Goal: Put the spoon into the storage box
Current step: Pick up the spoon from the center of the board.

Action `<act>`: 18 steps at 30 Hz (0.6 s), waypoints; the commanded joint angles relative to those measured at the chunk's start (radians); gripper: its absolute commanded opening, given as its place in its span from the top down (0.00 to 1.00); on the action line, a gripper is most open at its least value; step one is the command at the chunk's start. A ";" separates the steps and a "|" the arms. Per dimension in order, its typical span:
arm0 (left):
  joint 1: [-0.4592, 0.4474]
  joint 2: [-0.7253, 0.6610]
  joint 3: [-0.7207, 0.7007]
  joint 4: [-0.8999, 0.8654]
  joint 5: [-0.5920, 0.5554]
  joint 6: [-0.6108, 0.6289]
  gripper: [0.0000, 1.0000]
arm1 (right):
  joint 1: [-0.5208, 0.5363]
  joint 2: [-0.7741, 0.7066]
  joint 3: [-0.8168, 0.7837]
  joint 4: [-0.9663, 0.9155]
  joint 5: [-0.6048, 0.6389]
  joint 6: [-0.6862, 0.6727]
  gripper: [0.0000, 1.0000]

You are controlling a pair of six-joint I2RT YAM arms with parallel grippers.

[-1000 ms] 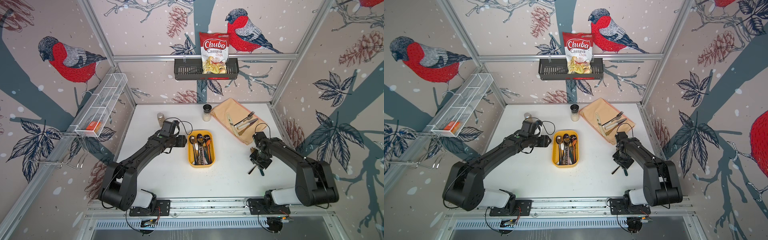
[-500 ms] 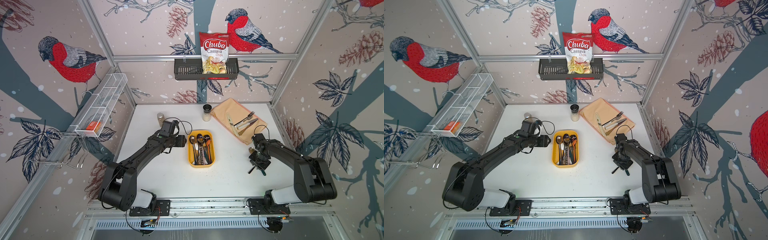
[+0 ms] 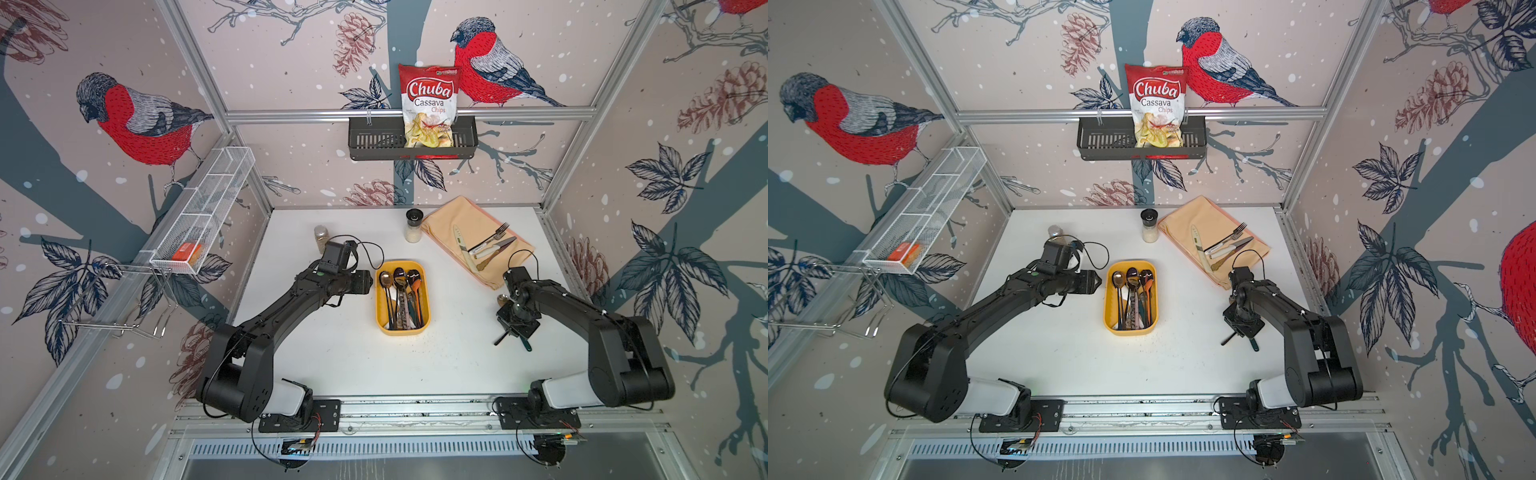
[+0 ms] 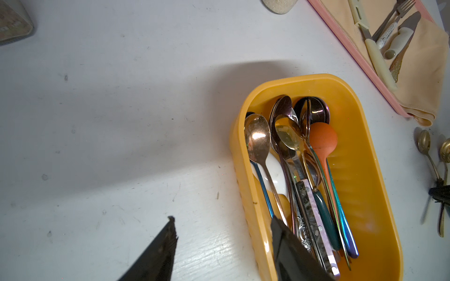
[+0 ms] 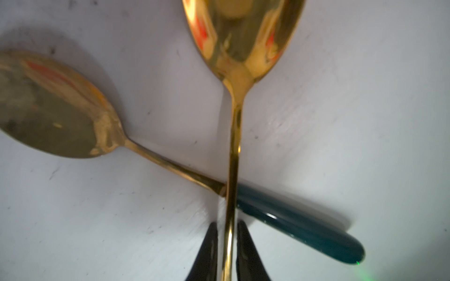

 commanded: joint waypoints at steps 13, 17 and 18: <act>0.002 -0.005 0.003 -0.018 -0.005 0.008 0.36 | 0.019 -0.004 -0.015 -0.010 0.055 0.029 0.92; 0.003 -0.008 0.005 -0.019 -0.007 0.008 0.36 | 0.021 -0.018 0.005 -0.038 0.089 0.030 0.93; 0.002 -0.008 0.004 -0.019 -0.007 0.007 0.36 | 0.021 -0.023 0.013 -0.046 0.099 0.032 0.93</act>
